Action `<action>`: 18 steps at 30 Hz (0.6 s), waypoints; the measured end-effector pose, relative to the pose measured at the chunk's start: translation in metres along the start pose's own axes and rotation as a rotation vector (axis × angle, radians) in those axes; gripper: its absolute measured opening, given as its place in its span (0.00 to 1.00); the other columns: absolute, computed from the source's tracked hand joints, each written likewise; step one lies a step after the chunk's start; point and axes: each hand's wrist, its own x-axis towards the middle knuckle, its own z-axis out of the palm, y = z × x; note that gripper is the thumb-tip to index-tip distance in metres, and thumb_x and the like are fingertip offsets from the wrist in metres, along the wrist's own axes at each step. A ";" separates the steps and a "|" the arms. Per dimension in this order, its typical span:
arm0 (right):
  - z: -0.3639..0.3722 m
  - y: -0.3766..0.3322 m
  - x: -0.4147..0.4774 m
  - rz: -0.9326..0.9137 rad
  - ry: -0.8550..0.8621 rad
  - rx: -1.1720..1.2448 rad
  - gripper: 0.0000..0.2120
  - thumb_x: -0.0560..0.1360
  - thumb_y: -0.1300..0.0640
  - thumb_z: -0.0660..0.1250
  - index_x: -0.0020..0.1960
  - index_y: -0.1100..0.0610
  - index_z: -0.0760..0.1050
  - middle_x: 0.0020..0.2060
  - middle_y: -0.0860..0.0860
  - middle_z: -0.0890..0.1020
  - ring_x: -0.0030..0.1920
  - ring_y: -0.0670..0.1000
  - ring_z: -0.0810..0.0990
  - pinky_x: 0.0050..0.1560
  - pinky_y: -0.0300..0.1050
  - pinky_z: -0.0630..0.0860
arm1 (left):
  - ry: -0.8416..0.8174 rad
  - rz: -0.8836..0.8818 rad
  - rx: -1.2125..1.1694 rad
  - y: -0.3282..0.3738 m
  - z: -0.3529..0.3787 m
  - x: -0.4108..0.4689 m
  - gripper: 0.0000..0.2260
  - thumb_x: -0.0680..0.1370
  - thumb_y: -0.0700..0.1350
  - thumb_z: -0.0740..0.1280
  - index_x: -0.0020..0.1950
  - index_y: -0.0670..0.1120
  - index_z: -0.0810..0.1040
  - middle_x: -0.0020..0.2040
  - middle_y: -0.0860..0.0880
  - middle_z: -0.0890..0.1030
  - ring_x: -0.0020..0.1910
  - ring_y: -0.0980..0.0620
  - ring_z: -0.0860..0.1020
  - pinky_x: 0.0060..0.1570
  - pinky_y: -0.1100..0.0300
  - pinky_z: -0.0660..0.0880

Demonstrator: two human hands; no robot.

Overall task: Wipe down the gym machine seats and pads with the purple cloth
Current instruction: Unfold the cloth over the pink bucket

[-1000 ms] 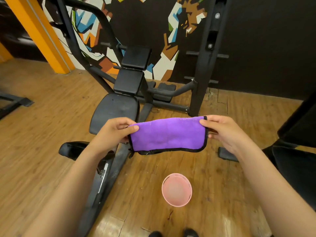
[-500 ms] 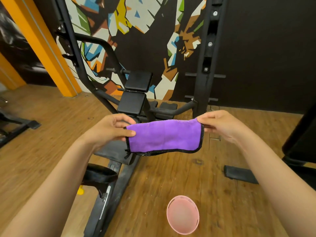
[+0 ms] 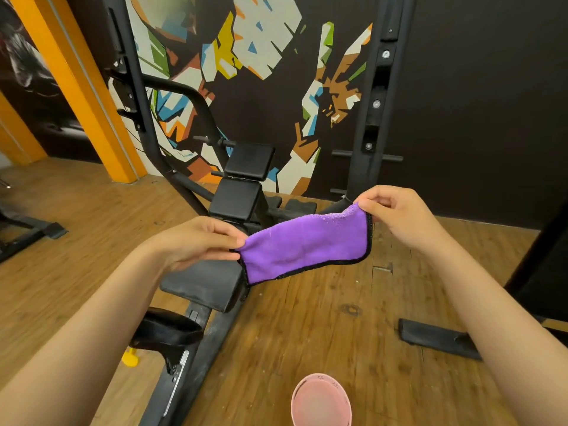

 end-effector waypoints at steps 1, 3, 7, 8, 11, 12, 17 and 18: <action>-0.001 -0.001 0.001 -0.003 0.001 0.007 0.07 0.78 0.59 0.65 0.46 0.52 0.81 0.44 0.49 0.84 0.47 0.48 0.82 0.46 0.40 0.75 | -0.015 -0.007 0.031 0.001 0.000 0.000 0.16 0.70 0.40 0.72 0.55 0.34 0.81 0.54 0.40 0.83 0.50 0.52 0.82 0.46 0.65 0.79; -0.003 -0.001 0.002 -0.010 -0.003 0.009 0.07 0.78 0.60 0.65 0.46 0.52 0.81 0.44 0.50 0.84 0.47 0.48 0.82 0.46 0.41 0.76 | -0.035 -0.014 0.106 0.005 0.003 0.001 0.14 0.67 0.41 0.73 0.51 0.36 0.82 0.50 0.40 0.84 0.47 0.53 0.83 0.45 0.65 0.79; -0.010 0.000 0.001 -0.027 -0.023 -0.014 0.07 0.79 0.59 0.64 0.47 0.53 0.81 0.44 0.49 0.84 0.48 0.49 0.82 0.48 0.44 0.79 | -0.012 0.088 0.221 0.017 0.002 -0.006 0.10 0.64 0.45 0.78 0.41 0.43 0.83 0.44 0.43 0.85 0.43 0.52 0.83 0.43 0.65 0.79; -0.013 0.000 0.000 -0.032 -0.024 -0.004 0.07 0.79 0.59 0.64 0.47 0.53 0.81 0.44 0.50 0.84 0.48 0.50 0.82 0.48 0.44 0.79 | 0.009 0.129 0.239 0.019 -0.001 -0.008 0.10 0.66 0.45 0.78 0.42 0.42 0.83 0.45 0.43 0.85 0.45 0.51 0.83 0.44 0.65 0.79; -0.017 0.001 -0.003 -0.002 0.014 0.021 0.08 0.79 0.58 0.63 0.46 0.55 0.80 0.43 0.51 0.83 0.45 0.47 0.81 0.43 0.37 0.77 | 0.141 0.200 0.316 0.025 -0.008 -0.010 0.04 0.74 0.40 0.71 0.45 0.41 0.81 0.44 0.44 0.85 0.46 0.50 0.82 0.43 0.66 0.78; -0.017 0.001 -0.004 0.017 0.021 0.015 0.08 0.80 0.58 0.62 0.46 0.55 0.80 0.42 0.51 0.83 0.43 0.45 0.81 0.40 0.33 0.76 | 0.167 0.205 0.321 0.026 -0.009 -0.009 0.04 0.75 0.40 0.70 0.46 0.41 0.81 0.44 0.44 0.85 0.46 0.50 0.83 0.43 0.66 0.78; -0.009 0.008 -0.002 0.111 0.068 0.061 0.10 0.81 0.56 0.60 0.44 0.57 0.77 0.40 0.50 0.80 0.39 0.41 0.79 0.37 0.31 0.74 | 0.237 0.249 0.239 0.023 -0.004 -0.002 0.06 0.78 0.39 0.66 0.50 0.36 0.78 0.45 0.39 0.84 0.45 0.46 0.83 0.43 0.63 0.81; -0.008 0.012 -0.002 0.144 0.082 0.077 0.11 0.81 0.55 0.59 0.45 0.58 0.77 0.41 0.51 0.80 0.40 0.43 0.80 0.38 0.33 0.75 | 0.260 0.240 0.212 0.020 -0.004 -0.001 0.06 0.78 0.39 0.66 0.50 0.36 0.78 0.45 0.38 0.84 0.43 0.47 0.83 0.41 0.64 0.81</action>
